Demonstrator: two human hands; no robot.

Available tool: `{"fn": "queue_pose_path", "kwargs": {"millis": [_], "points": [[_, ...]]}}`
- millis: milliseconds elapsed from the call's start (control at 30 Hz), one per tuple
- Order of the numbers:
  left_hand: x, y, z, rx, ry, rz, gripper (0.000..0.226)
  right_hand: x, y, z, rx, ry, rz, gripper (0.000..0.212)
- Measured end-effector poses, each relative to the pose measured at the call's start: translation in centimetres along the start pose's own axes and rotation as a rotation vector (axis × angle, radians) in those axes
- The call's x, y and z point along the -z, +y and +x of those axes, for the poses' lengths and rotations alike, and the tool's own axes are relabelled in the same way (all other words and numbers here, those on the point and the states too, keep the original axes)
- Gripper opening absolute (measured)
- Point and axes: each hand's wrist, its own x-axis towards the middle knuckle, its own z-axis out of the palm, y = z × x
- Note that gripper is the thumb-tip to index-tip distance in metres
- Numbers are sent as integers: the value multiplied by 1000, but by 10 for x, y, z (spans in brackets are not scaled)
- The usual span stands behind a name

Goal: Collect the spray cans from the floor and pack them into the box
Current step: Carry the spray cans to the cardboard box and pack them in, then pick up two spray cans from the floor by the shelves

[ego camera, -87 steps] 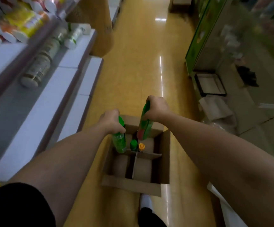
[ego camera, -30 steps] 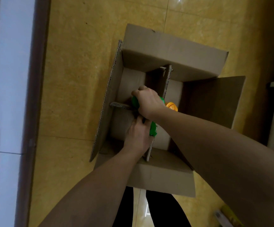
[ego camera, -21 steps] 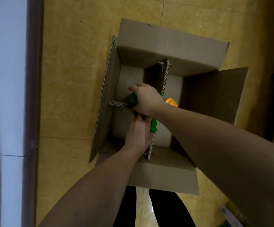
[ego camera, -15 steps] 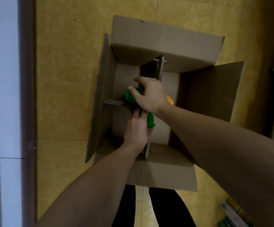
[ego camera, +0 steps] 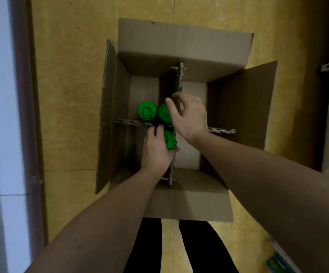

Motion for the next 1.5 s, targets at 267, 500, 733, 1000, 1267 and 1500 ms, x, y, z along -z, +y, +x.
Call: {"fn": "queue_pose_path", "kwargs": {"millis": [267, 500, 733, 1000, 1267, 1500], "points": [[4, 17, -10, 58, -36, 72, 102, 25, 13, -16, -26, 29, -50, 41], [30, 43, -28, 21, 86, 167, 87, 64, 7, -27, -18, 15, -112, 43], [94, 103, -54, -64, 212, 145, 78, 133, -22, -40, -33, 55, -143, 50], [232, 212, -119, -180, 323, 187, 69, 283, -103, -78, -59, 49, -251, 59], [402, 342, -231, -347, 338, 275, 91, 476, -233, -120, 1, 128, -352, 69], [520, 445, -317, -558, 500, 281, 92, 618, -325, -169, 45, 335, -425, 74]]}}
